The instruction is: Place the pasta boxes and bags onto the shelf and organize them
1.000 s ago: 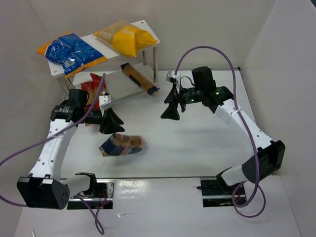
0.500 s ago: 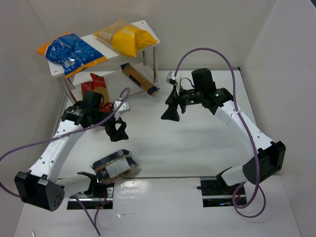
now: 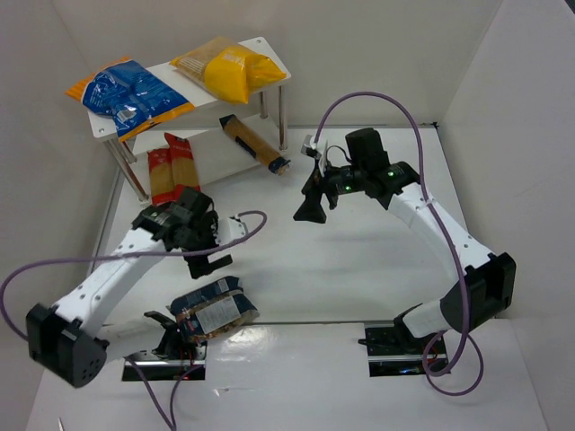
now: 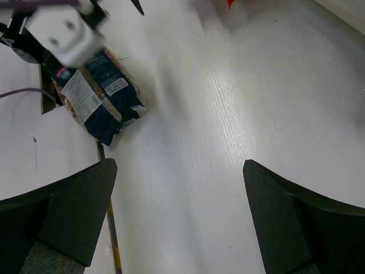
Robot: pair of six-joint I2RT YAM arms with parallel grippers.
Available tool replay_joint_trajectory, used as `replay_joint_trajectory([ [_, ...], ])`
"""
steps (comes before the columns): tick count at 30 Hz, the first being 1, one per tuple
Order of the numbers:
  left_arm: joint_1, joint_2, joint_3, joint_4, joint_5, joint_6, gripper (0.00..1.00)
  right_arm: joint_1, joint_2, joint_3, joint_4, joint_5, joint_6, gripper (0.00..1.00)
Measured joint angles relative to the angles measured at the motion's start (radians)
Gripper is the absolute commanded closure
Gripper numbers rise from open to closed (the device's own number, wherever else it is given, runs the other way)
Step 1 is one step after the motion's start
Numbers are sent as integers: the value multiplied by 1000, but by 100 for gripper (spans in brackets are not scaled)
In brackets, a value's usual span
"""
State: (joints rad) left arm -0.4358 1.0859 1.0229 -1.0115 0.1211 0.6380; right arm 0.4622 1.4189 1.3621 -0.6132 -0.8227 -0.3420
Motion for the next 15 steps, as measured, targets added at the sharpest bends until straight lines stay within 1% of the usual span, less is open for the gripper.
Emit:
replay_joint_trajectory([
  [2, -8, 93, -32, -3, -11, 18, 0, 0, 8, 0, 1, 0, 0, 0],
  [5, -13, 193, -39, -17, 25, 42, 0, 0, 24, 0, 1, 1, 0, 0],
  [15, -27, 363, 21, -68, 203, 117, 0, 0, 30, -22, 9, 3, 0, 0],
])
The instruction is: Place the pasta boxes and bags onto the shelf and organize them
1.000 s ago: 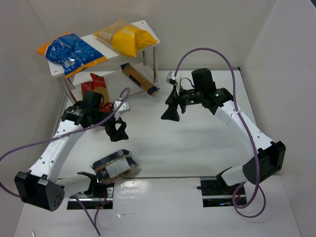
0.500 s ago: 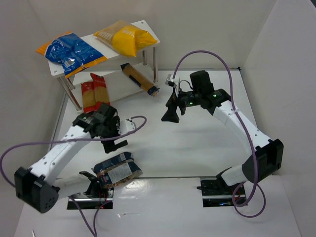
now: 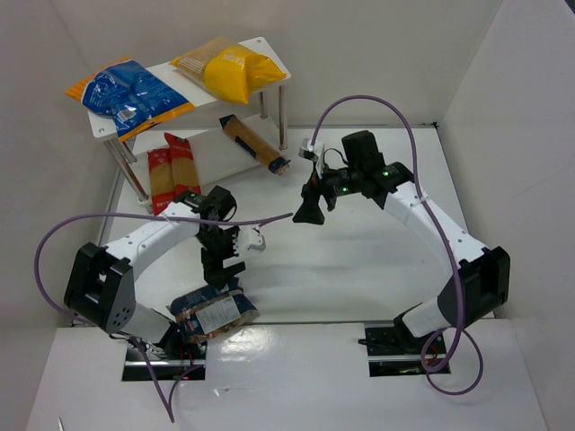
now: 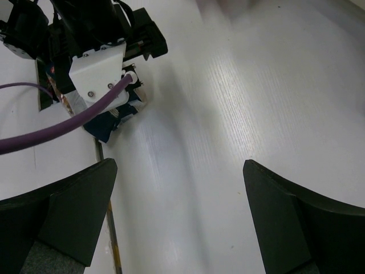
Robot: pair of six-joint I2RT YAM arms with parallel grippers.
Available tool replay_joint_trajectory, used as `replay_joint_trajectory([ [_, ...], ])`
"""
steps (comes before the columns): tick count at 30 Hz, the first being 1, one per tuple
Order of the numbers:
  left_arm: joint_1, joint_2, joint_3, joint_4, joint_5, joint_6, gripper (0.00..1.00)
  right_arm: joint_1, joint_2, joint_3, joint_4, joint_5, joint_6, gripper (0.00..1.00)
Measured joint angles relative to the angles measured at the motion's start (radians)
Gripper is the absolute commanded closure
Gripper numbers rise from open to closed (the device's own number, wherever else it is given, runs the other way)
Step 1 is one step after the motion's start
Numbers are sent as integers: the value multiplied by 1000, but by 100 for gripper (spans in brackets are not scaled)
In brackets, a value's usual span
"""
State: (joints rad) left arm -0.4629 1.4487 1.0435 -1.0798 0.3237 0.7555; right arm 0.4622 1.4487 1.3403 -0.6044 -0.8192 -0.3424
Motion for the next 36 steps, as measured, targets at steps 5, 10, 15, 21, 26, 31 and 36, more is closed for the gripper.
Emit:
replay_joint_trajectory([
  [5, -16, 73, 23, -23, 37, 31, 0, 0, 21, 0, 10, 0, -5, 0],
  [10, -34, 142, 9, 0, 41, 33, 0, 0, 32, 0, 11, 9, -11, 0],
  [15, -38, 175, -13, 9, 47, 31, 0, 0, 31, 0, 13, 44, -15, 0],
  [21, -53, 177, -33, 17, 74, 16, 98, -28, -16, -6, 13, 77, -18, 0],
  [26, -88, 240, -38, 77, 71, -21, 100, -88, -111, -11, 14, 123, -16, 0],
  [31, -103, 225, -33, 104, 48, -76, 100, -119, -198, -43, 17, 161, -13, 0],
  [36, -111, 176, 40, 192, 41, -108, 100, -160, -256, -73, 18, 179, -11, 0],
])
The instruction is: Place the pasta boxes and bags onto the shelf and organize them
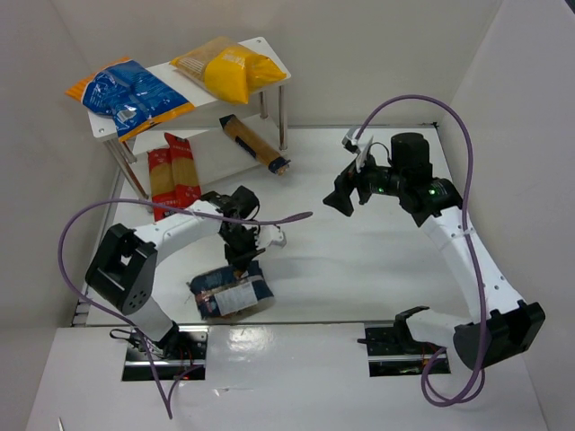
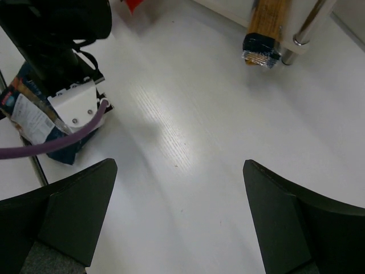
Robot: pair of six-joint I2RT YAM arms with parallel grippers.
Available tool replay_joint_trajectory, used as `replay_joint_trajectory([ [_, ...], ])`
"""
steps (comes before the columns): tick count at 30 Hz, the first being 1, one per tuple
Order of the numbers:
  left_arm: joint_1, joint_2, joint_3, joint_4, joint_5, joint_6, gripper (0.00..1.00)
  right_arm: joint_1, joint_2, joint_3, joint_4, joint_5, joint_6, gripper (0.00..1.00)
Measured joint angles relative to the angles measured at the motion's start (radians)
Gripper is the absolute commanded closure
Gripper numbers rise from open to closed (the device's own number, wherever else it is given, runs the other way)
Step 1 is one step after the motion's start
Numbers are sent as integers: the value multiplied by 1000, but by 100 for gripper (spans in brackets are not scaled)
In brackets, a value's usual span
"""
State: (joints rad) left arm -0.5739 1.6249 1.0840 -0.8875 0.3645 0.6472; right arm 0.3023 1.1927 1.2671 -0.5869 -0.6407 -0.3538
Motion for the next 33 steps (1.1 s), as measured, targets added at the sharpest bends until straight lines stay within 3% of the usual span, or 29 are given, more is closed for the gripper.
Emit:
replay_joint_trajectory([
  [6, -5, -13, 96, 119, -26, -28, 100, -34, -33, -14, 1, 7, 2, 0],
  [17, -5, 62, 108, 217, -71, -77, 100, -86, -48, -34, 3, -3, 2, 0],
  [28, -6, -117, 48, 315, -151, -187, 100, -87, -78, -69, 13, -3, 9, 0],
  [33, -5, -122, 29, 359, -186, -219, 100, -87, -79, -79, 20, -2, 13, 0],
])
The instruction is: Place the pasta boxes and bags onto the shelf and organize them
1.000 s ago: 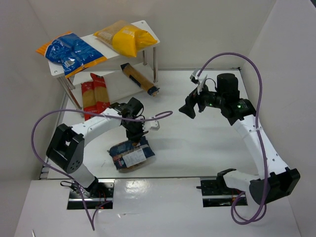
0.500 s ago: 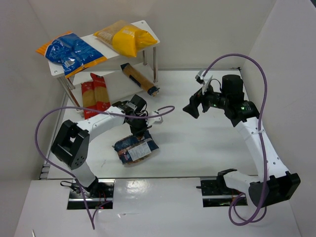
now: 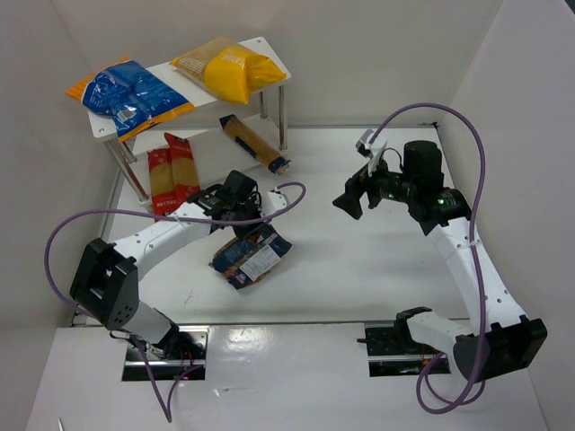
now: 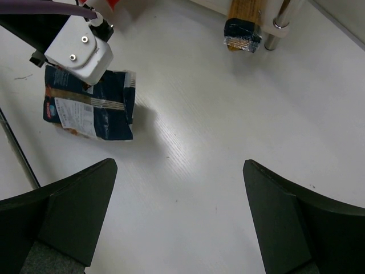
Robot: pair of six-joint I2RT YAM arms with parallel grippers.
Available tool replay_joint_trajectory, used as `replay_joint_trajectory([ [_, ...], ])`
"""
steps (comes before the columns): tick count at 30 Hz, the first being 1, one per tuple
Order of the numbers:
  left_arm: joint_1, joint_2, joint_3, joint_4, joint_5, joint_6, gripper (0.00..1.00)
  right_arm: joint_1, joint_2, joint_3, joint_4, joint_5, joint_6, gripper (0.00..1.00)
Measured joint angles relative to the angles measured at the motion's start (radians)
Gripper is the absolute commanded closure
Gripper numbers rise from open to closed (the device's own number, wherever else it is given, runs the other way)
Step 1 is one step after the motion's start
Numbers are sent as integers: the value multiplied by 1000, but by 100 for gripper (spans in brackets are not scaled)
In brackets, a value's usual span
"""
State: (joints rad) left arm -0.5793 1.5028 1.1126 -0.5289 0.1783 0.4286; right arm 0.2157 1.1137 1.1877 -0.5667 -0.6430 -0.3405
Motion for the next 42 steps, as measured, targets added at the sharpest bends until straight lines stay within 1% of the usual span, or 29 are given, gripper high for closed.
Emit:
replay_joint_trajectory([
  [9, 0, -6, -6, 17, 2, -41, 100, 0, -15, -31, 14, 1, 3, 0],
  [14, 0, -43, -7, 13, 6, -63, 100, 0, -16, -33, 19, 1, 3, 0],
  [18, 8, -81, -6, 4, 47, -69, 100, 0, -16, -34, 27, 1, 6, 0],
  [21, 27, -91, -3, -11, 103, -70, 100, -3, -16, -35, 32, 1, 8, 0],
  [25, 45, -100, 0, -30, 139, -70, 100, -6, -17, -36, 35, 1, 10, 0],
  [33, 53, -158, 14, -56, 161, -80, 100, -7, -17, -45, 45, 0, 11, 0],
  [42, 79, -226, 45, -70, 145, -117, 100, -7, -17, -50, 49, -1, 11, 0],
])
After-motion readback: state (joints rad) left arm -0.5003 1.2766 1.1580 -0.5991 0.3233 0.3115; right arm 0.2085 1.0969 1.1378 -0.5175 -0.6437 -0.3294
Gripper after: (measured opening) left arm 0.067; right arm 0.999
